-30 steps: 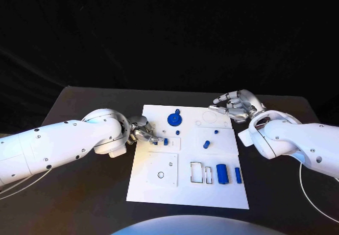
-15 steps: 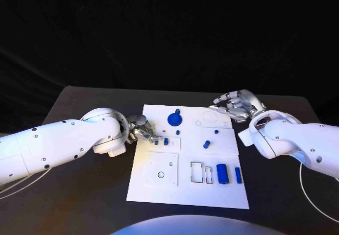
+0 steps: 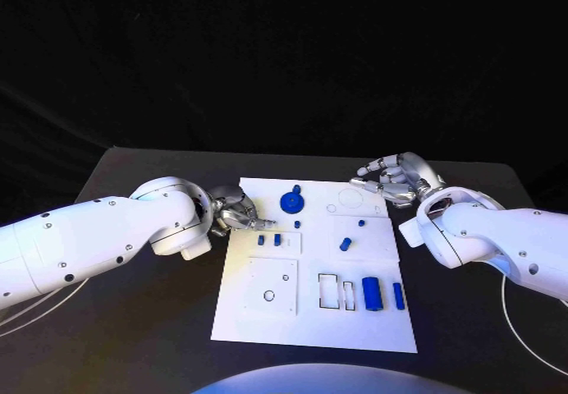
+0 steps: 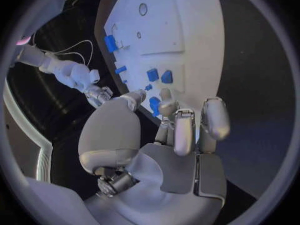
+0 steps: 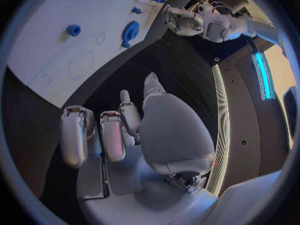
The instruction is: Assemble the parts on the task board
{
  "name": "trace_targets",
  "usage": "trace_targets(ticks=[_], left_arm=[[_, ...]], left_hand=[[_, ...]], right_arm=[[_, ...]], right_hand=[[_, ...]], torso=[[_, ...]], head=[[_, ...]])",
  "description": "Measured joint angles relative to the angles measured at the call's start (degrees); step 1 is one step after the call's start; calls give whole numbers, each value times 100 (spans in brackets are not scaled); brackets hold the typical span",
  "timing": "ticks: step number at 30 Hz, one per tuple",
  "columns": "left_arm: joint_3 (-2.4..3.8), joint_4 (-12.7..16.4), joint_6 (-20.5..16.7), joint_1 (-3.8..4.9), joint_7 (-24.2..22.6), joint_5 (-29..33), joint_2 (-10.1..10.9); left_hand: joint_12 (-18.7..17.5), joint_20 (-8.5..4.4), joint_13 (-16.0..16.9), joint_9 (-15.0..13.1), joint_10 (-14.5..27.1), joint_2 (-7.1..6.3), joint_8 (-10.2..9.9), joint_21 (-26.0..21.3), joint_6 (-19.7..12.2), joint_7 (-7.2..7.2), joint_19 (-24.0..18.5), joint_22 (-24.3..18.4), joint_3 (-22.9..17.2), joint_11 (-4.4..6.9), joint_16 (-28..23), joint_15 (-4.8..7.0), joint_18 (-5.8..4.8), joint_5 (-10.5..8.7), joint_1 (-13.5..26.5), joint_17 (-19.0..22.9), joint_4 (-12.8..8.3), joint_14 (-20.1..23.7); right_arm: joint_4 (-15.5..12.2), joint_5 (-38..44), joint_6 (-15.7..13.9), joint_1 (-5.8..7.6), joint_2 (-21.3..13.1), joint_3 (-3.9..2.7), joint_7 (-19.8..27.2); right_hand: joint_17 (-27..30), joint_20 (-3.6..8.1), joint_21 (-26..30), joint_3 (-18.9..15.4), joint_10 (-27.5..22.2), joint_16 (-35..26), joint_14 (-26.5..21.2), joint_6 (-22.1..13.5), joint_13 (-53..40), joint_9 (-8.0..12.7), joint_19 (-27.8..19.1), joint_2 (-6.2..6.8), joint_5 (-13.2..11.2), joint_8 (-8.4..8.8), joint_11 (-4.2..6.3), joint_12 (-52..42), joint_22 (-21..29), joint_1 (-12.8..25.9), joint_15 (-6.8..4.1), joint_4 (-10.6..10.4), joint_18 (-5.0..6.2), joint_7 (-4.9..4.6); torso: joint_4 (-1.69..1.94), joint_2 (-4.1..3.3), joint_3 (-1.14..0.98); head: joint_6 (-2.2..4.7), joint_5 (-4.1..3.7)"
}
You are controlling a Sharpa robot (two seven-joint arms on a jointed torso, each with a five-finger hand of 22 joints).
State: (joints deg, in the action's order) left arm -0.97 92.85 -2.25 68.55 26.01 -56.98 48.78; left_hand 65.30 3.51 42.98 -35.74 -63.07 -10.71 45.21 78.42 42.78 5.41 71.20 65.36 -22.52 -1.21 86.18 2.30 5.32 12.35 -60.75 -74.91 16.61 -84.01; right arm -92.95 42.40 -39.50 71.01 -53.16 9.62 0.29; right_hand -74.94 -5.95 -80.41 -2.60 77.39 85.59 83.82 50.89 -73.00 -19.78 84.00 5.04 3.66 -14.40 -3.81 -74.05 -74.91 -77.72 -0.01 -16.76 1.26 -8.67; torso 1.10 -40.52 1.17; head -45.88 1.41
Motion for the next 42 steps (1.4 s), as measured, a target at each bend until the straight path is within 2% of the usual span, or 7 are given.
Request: trace_targets(ticks=[2,4,9,15,27,33,42], left_arm=[[18,3,-223,9,-353,204,-3],[23,-5,-420,15,-724,332,-38],[-27,-115,-858,19,-1799,268,-335],[-112,-331,-1007,9,-2518,-554,-668],[-203,-779,-712,11,-2731,-2291,-1119],[-236,-1044,-461,11,-2726,-2749,-1306],[-258,-1376,-234,11,-2703,-3039,-1573]], left_hand=[[-497,115,-607,91,732,6,-154,-464,-407,175,-644,-781,-15,-172,-421,-159,161,29,-357,497,-15,234],[-992,320,-1000,286,1431,-36,-374,-1423,-841,403,-1799,-2069,-153,-429,-1427,-391,392,29,-954,2065,-130,1296],[-2108,623,-2029,903,2164,-277,-709,-2527,-1136,419,-2467,-2894,-725,-690,-2751,-657,399,30,-2049,3715,-486,2778],[-2653,599,-2725,1521,2064,-432,-1026,-2460,-748,454,-2442,-2832,-758,-677,-2601,-613,399,7,-2286,3967,-812,2744],[-2836,582,-3125,1959,1931,-508,-1303,-2300,-346,328,-2357,-2686,-458,-588,-1968,-588,400,7,-2209,3978,-838,2676],[-2888,601,-3241,2074,1911,-508,-1408,-2188,-263,306,-2336,-2596,-459,-606,-1734,-569,399,7,-2209,3989,-838,2635],[-2956,601,-3373,2194,1772,-451,-1502,-2012,-18,296,-2336,-2452,-566,-601,-1459,-578,399,7,-2266,4040,-880,2626]], right_arm=[[12,-5,-4,0,4,0,10],[26,-12,-8,0,7,0,22],[80,-50,-27,0,24,0,86],[119,-124,-67,0,48,0,204],[159,-246,-125,0,74,0,387],[169,-290,-157,0,84,0,456],[185,-414,-225,0,108,0,622]], right_hand=[[0,0,0,0,0,0,0,0,7,0,0,0,0,0,0,0,0,0,0,0,0,0],[0,0,44,-1,-48,0,0,0,56,0,0,0,0,0,-18,34,-2,0,0,1,48,0],[1,12,414,-27,-484,-201,0,-43,636,-10,-119,-39,0,-45,-10,610,-4,-40,0,28,147,1],[1016,37,1860,-119,-1390,-977,-46,-128,2294,-27,-784,-124,0,-152,-21,2217,-4,-193,-62,24,448,19],[1628,42,2923,-213,-1589,-1596,-179,-183,3059,-27,-1069,-177,0,-199,11,2883,446,-262,-54,39,538,5],[2972,5,4760,-308,-1727,-2962,-696,-263,3633,-27,-1731,-252,0,-245,-46,3434,1455,-337,-11,23,849,-34],[3804,-184,6074,-428,-1978,-4889,-1219,-376,4817,12,-2069,-382,0,-289,-194,4432,2503,-583,174,30,849,-128]], torso=[[1,2,-2],[3,2,-2],[6,2,3],[6,-1,7],[4,-2,1],[3,1,-3],[4,-1,-1]], head=[[5,-9],[13,-25],[27,-52],[36,-73],[40,-114],[43,-116],[42,-111]])
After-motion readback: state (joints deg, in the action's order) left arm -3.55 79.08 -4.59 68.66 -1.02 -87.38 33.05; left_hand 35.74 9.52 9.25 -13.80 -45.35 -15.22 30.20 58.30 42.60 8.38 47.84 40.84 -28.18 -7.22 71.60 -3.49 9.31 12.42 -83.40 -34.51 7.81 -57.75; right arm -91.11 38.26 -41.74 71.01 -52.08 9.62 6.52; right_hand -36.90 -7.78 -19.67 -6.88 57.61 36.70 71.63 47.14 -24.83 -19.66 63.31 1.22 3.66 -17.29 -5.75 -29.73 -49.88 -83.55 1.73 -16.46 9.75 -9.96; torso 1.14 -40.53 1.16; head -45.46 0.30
